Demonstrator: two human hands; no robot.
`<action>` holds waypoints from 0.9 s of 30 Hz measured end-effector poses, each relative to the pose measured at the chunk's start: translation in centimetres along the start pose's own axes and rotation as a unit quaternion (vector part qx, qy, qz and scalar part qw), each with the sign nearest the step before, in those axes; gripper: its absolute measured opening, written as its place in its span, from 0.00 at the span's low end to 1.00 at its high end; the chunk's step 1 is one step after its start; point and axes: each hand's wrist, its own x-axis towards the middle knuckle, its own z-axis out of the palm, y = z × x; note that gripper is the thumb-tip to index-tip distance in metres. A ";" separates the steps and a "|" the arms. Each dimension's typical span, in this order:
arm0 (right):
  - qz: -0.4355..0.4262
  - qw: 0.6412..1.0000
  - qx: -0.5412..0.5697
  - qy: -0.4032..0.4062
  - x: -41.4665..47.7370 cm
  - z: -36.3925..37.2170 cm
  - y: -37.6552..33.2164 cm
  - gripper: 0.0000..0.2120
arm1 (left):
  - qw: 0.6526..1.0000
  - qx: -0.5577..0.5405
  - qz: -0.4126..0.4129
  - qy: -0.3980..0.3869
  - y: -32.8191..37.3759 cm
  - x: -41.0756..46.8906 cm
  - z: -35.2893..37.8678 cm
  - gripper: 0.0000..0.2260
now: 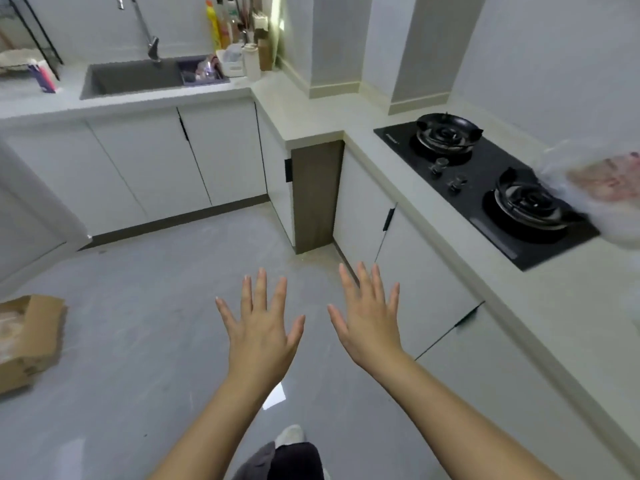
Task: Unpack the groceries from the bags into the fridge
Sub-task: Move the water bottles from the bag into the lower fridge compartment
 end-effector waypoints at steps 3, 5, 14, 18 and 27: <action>0.058 0.998 0.006 0.012 -0.1 -0.5 3.7 0.33 | 0.998 -0.001 0.057 -0.015 3.3 2.2 1.0 0.33; 0.095 0.995 0.012 0.027 -0.2 -0.8 6.2 0.33 | 0.995 0.002 0.095 -0.020 5.8 3.8 1.6 0.31; 0.245 0.968 0.008 0.056 2.9 -2.9 17.6 0.32 | 0.970 -0.030 0.239 -0.033 18.3 12.6 4.7 0.32; 0.293 0.955 -0.007 0.053 4.9 -4.8 22.3 0.32 | 0.954 -0.043 0.294 -0.031 23.5 16.7 5.6 0.32; 0.433 0.896 -0.003 0.098 3.3 -7.3 31.1 0.31 | 0.893 -0.058 0.445 -0.032 35.9 21.6 6.9 0.30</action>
